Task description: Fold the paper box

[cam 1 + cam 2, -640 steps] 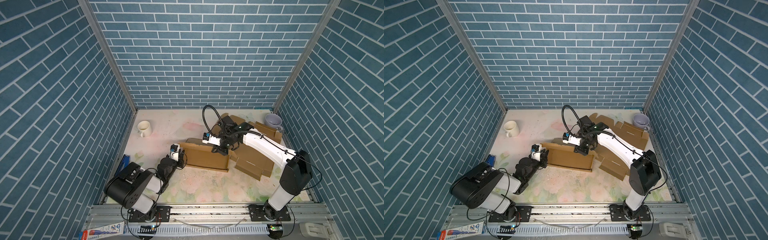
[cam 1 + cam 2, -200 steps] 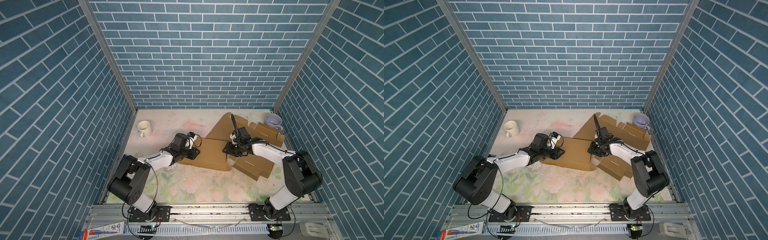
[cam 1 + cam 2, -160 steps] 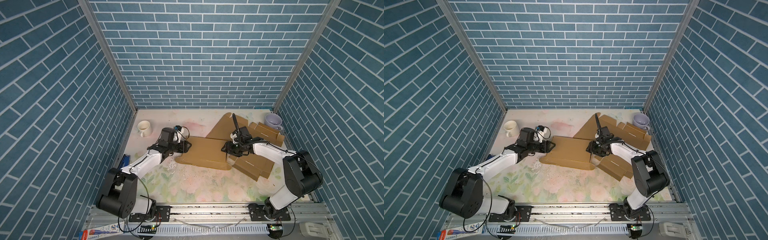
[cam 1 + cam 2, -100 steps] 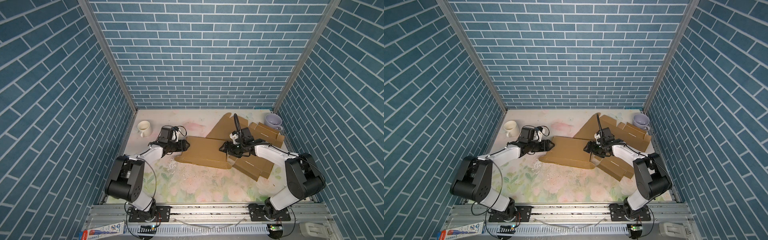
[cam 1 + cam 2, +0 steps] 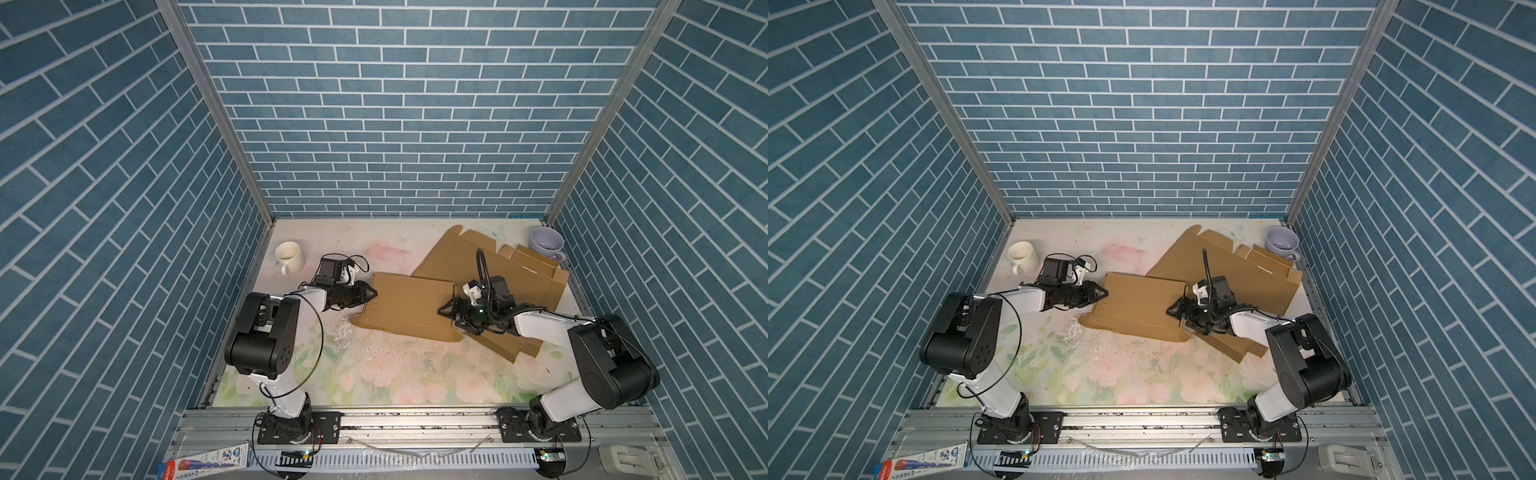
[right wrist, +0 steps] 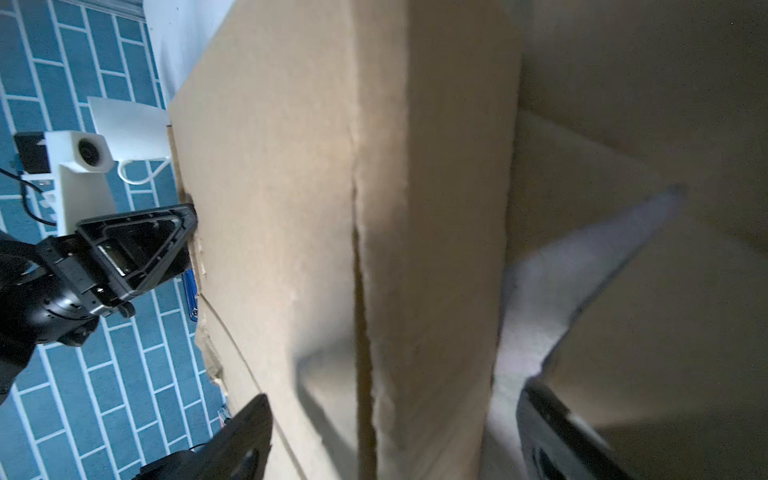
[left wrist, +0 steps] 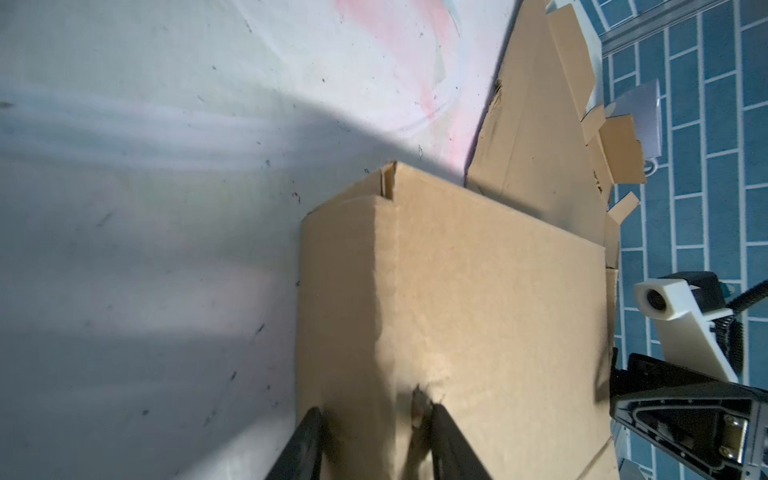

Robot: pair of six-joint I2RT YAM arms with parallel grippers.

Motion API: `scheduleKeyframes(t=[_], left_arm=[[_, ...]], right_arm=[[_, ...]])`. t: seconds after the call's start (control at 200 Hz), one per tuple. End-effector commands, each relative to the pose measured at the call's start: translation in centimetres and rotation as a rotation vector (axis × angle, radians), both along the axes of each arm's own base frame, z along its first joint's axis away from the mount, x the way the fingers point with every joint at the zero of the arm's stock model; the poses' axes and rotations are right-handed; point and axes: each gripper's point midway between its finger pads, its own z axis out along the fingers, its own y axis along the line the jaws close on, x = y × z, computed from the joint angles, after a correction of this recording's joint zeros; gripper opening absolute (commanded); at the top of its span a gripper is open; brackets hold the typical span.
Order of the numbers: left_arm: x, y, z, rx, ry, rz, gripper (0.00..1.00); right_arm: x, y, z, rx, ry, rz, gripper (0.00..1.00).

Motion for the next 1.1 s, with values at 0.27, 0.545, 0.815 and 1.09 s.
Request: scheduleKeyframes(t=[0.27, 0.545, 0.815, 1.09], left_arm=[[-3.4, 3.0, -7.0, 0.078, 0.308, 0.076, 0.30], [-1.9, 1.8, -4.0, 0.016, 0.205, 0.066, 0.43], [-1.0, 3.2, 9.2, 0.114, -0.173, 0.046, 0.68], [-7.6, -2.5, 17.3, 0.420, -0.787, -0.403, 0.77]], right_arm=[[0.3, 1.2, -0.3, 0.121, 0.020, -0.031, 0.99], [1.9, 2.8, 3.3, 0.270, -0.053, -0.046, 0.85], [3.3, 2.8, 6.0, 0.373, 0.083, -0.179, 0.57], [3.5, 2.8, 8.4, 0.397, 0.298, -0.227, 0.49]])
